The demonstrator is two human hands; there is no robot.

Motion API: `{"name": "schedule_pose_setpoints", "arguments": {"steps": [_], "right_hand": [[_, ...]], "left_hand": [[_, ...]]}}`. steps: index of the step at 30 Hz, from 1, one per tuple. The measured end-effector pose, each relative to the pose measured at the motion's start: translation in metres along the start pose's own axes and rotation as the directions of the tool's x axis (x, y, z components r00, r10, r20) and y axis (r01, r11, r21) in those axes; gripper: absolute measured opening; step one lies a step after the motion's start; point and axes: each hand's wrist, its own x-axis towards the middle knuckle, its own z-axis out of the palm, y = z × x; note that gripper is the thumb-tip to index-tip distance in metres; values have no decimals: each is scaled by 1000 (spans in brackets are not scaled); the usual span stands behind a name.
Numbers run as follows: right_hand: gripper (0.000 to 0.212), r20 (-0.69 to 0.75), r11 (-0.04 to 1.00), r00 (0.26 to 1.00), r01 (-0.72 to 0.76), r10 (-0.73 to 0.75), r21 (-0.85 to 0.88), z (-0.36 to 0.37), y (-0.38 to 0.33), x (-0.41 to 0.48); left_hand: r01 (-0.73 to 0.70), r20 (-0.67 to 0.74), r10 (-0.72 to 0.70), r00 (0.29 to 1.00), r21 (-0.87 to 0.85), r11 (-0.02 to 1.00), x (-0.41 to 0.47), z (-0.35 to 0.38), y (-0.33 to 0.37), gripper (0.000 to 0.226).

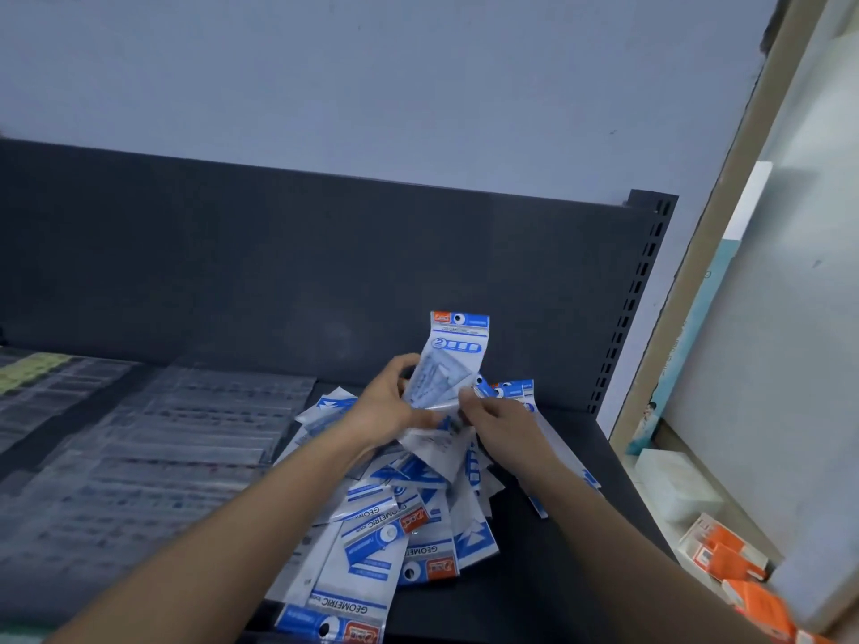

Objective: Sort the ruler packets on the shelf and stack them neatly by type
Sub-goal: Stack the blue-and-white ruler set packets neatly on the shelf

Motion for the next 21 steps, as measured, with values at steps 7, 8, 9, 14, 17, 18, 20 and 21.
{"name": "schedule_pose_setpoints", "arguments": {"steps": [7, 8, 9, 14, 17, 18, 20, 21], "right_hand": [[8, 73, 909, 994, -102, 79, 405, 8, -2, 8], [11, 75, 897, 993, -116, 92, 426, 7, -1, 8], [12, 73, 883, 991, -132, 111, 450, 6, 1, 9], [18, 96, 690, 969, -229, 226, 687, -6, 11, 12], [15, 159, 523, 959, -262, 235, 811, -14, 13, 7], [18, 176, 483, 955, -275, 240, 832, -15, 14, 6], [31, 201, 401, 948, -288, 246, 869, -18, 15, 4], [36, 214, 366, 948, -290, 235, 884, -19, 15, 4]], "left_hand": [[18, 43, -17, 999, -28, 999, -3, 5, -3, 58], [63, -2, -64, 998, -133, 989, -2, 9, 0, 48], [126, -40, -139, 989, -236, 964, 1, 11, 3, 39], [320, -28, -373, 928, -454, 832, 8, 15, 16, 19], [341, 76, -333, 940, -241, 909, 6, 25, 12, 32], [333, 87, -322, 943, -187, 924, 4, 29, 13, 33], [322, 62, -316, 947, -169, 932, 1, 33, 13, 36], [308, 62, -302, 951, -166, 937, 0, 34, 14, 35]]}}
